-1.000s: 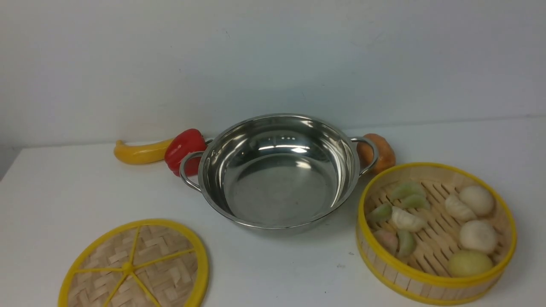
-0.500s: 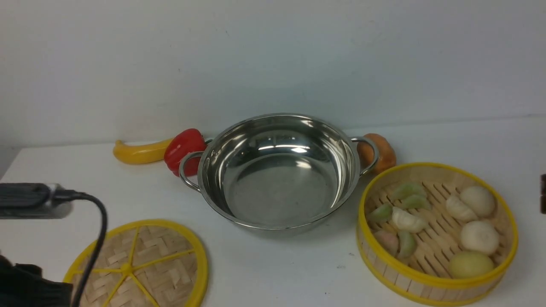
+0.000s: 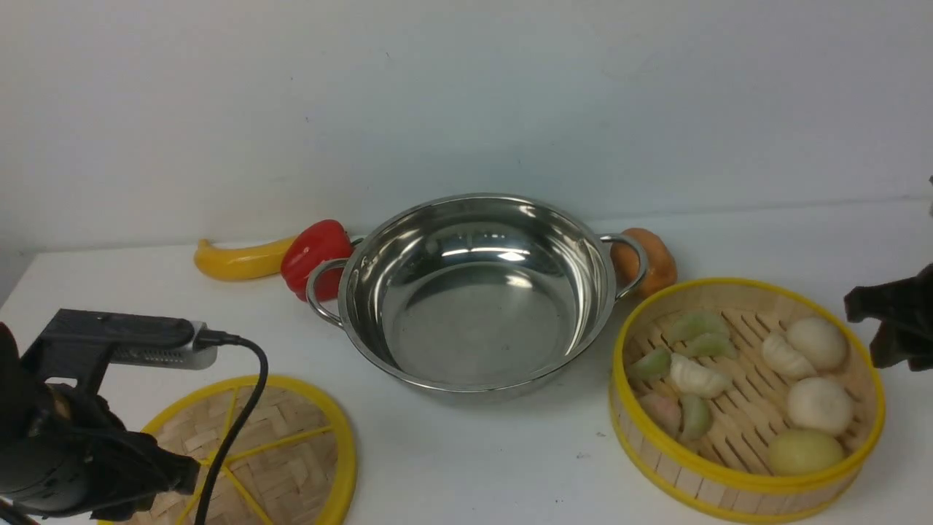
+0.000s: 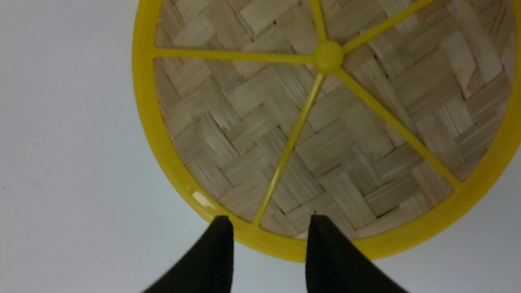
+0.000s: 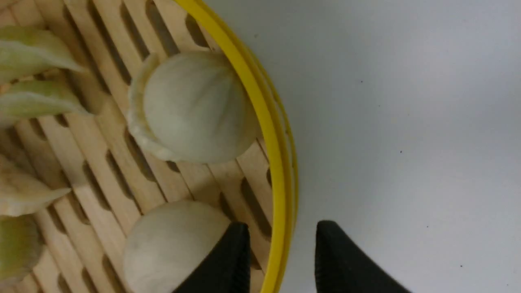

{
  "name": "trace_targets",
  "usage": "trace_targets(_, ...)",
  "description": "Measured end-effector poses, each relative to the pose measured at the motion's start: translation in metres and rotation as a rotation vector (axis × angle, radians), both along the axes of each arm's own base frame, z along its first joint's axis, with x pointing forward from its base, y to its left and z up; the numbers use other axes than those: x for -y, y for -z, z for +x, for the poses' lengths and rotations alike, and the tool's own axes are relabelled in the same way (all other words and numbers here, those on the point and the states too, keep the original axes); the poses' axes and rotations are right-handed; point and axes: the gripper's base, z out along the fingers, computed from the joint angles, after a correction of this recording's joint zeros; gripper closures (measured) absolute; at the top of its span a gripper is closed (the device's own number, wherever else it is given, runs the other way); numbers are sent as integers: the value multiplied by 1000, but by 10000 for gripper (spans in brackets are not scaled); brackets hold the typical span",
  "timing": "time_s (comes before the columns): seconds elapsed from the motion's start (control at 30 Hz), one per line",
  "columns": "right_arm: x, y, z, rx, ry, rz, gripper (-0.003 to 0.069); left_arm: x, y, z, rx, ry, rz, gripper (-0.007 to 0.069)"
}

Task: Place the steamer in the pot on the white table, and put the lid on the steamer.
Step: 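Reach for and grasp the rim of the bamboo steamer holding the buns with the right gripper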

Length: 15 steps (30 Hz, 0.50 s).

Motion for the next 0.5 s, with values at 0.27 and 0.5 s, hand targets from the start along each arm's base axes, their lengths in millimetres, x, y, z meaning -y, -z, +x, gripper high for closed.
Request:
trace_targets(0.27,2,36,14,-49,-1,-14,417,1,-1,4,43,4,-5,384)
trace_targets(0.5,2,58,22,-92,5,-7,467,1,-2,4,47,7,-5,384)
